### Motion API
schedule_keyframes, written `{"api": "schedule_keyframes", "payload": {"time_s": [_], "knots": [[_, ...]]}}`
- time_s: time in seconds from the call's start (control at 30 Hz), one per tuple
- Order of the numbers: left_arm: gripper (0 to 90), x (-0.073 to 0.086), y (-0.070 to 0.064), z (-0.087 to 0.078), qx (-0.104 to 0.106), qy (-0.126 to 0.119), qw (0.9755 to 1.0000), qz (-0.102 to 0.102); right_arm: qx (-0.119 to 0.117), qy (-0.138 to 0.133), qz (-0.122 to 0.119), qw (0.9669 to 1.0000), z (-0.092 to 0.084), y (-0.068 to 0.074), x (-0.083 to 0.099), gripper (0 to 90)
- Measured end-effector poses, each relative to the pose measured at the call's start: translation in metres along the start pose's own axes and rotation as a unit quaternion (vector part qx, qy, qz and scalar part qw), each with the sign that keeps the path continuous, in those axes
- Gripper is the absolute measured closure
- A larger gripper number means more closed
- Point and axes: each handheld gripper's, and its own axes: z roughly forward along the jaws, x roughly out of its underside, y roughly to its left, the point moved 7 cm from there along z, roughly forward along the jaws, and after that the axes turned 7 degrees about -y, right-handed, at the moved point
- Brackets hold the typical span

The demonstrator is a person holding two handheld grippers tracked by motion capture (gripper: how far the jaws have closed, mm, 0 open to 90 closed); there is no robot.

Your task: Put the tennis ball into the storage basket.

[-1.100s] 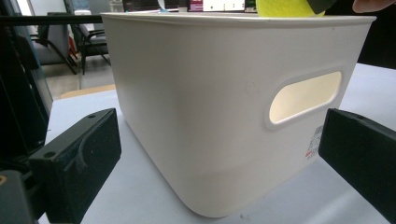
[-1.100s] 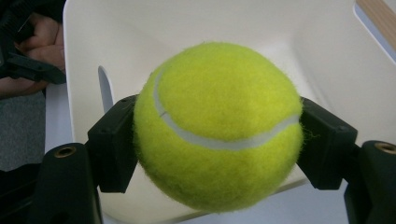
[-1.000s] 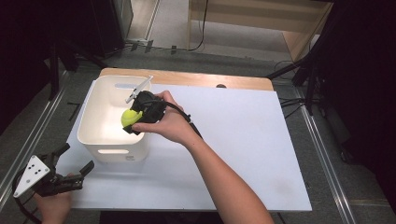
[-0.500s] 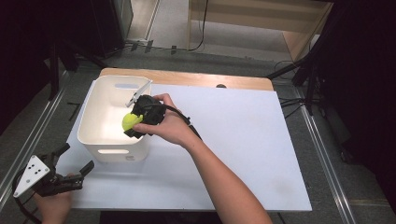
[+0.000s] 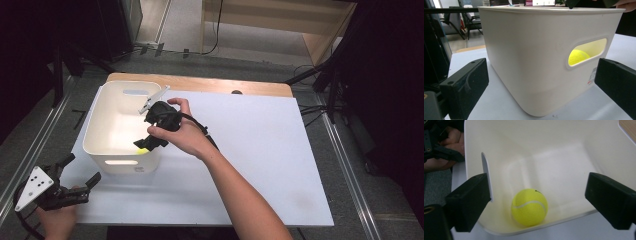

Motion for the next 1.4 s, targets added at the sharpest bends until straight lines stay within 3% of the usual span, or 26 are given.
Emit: {"api": "schedule_keyframes", "payload": {"time_s": [0.33,0.6,1.03,1.4], "knots": [[0.0,0.000,0.000,0.000,-0.002,0.003,1.0000,0.002,0.019,-0.015,-0.002,0.9997,-0.016,-0.004,0.009,1.0],[0.0,0.001,0.000,0.000,-0.003,0.004,1.0000,0.003,0.037,-0.026,0.011,0.9989,-0.030,-0.010,0.023,0.9],[0.0,0.001,0.000,0.000,-0.003,0.004,1.0000,0.003,0.065,-0.035,0.040,0.9965,-0.048,-0.021,0.059,0.9],[0.0,0.001,0.000,0.000,-0.003,0.004,1.0000,0.003,0.086,-0.037,0.049,0.9944,-0.058,-0.026,0.089,0.9]]}}
